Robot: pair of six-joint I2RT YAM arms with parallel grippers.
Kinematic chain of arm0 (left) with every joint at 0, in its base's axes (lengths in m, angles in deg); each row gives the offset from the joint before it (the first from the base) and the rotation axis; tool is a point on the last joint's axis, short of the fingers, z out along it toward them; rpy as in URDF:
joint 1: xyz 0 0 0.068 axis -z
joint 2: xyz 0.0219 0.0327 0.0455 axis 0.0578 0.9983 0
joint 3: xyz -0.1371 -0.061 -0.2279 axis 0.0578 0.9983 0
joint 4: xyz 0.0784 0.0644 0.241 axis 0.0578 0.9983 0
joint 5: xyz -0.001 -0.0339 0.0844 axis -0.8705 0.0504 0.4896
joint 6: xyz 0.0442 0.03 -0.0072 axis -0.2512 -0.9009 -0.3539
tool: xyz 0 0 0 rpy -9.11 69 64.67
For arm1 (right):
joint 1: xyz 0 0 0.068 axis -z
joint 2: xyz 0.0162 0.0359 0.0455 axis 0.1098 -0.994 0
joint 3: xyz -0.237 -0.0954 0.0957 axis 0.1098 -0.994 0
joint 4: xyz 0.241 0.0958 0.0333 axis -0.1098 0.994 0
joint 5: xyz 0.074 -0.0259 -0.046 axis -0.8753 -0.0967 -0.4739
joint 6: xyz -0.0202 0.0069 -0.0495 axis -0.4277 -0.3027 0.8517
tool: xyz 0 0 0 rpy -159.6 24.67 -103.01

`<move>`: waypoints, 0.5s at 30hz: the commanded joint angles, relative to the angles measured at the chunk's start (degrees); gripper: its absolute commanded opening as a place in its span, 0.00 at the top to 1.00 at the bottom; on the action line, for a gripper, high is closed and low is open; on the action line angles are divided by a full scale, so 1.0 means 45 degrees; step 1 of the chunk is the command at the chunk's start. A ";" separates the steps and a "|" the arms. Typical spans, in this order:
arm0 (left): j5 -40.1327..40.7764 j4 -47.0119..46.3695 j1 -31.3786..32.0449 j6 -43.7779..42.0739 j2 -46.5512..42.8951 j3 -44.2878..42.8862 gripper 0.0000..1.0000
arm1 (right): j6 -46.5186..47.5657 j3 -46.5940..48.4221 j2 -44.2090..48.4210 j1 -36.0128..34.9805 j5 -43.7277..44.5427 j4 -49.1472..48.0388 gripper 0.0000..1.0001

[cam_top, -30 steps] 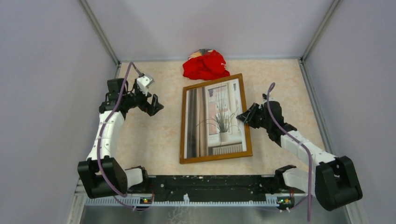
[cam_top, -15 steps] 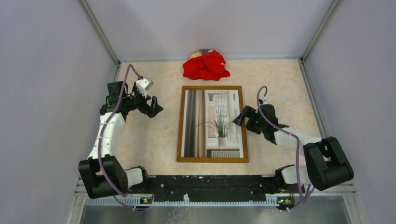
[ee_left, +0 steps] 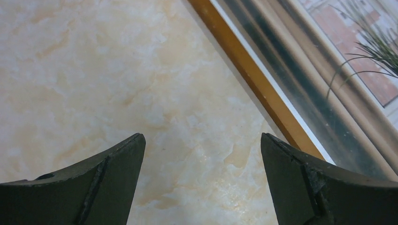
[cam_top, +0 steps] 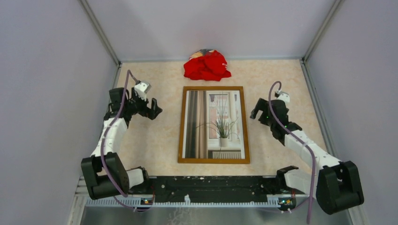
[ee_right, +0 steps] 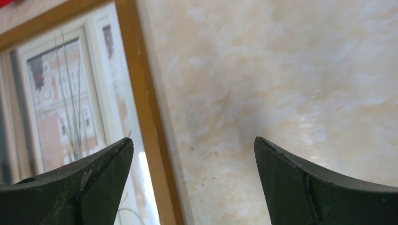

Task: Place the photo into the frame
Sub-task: Reset both arms

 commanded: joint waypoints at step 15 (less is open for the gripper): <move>0.0660 -1.5535 -0.0128 0.5009 0.3117 0.6250 0.01 | 0.4194 -0.5554 0.1308 0.1688 0.7075 -1.2112 0.01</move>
